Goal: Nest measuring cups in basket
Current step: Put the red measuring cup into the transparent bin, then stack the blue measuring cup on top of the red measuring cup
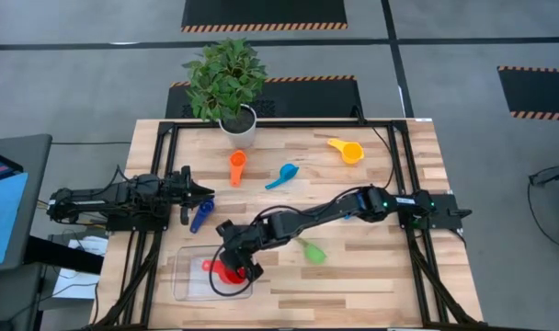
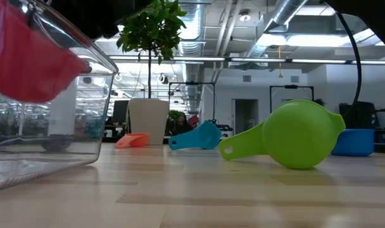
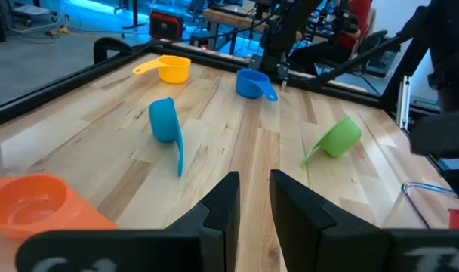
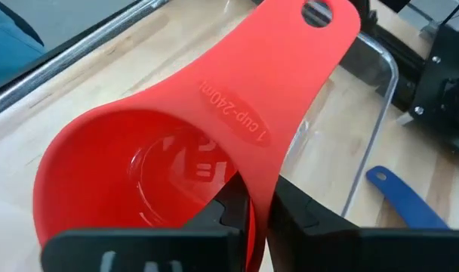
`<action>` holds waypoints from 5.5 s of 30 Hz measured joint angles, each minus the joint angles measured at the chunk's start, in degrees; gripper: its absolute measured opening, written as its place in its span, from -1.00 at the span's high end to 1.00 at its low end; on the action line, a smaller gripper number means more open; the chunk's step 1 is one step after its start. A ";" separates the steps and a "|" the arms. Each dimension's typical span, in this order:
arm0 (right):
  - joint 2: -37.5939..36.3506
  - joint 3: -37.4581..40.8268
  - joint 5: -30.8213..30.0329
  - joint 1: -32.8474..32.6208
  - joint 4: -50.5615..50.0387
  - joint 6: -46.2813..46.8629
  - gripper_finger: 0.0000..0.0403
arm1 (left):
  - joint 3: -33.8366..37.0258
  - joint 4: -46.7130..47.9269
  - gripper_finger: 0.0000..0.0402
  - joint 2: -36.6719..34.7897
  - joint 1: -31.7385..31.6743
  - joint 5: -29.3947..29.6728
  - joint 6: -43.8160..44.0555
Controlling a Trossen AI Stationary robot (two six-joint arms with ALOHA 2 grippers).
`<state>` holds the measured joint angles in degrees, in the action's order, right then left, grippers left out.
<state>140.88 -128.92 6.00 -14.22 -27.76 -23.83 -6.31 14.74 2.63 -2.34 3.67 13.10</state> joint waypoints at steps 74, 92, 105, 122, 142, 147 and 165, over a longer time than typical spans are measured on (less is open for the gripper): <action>-53.19 59.60 -46.05 -18.23 -55.91 94.89 0.69 | 0.00 2.23 0.69 0.11 -0.01 -0.29 0.26; -77.76 85.53 -32.59 0.31 -47.86 109.05 0.69 | 0.00 2.48 0.69 0.09 0.01 2.26 0.22; -79.12 85.55 -12.97 15.18 -29.46 50.48 0.69 | 0.00 2.47 0.69 0.09 0.01 8.69 -1.31; -66.93 85.53 -16.41 11.63 -34.26 51.65 0.69 | 0.00 2.27 0.69 0.09 -0.01 8.78 -1.30; -50.72 81.09 -19.32 12.93 -20.02 51.48 0.69 | 0.00 2.27 0.69 0.09 0.00 8.78 -0.87; -47.80 76.09 -19.39 15.51 -16.62 45.20 0.69 | 0.00 2.29 0.69 0.09 0.01 8.77 -0.87; -44.56 59.24 -22.84 13.95 -20.47 33.55 0.69 | 0.00 2.78 0.69 0.09 -0.01 8.76 -1.02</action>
<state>96.32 -69.69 -16.84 -0.26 -48.22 9.72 -6.31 17.53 2.72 -2.35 12.43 12.08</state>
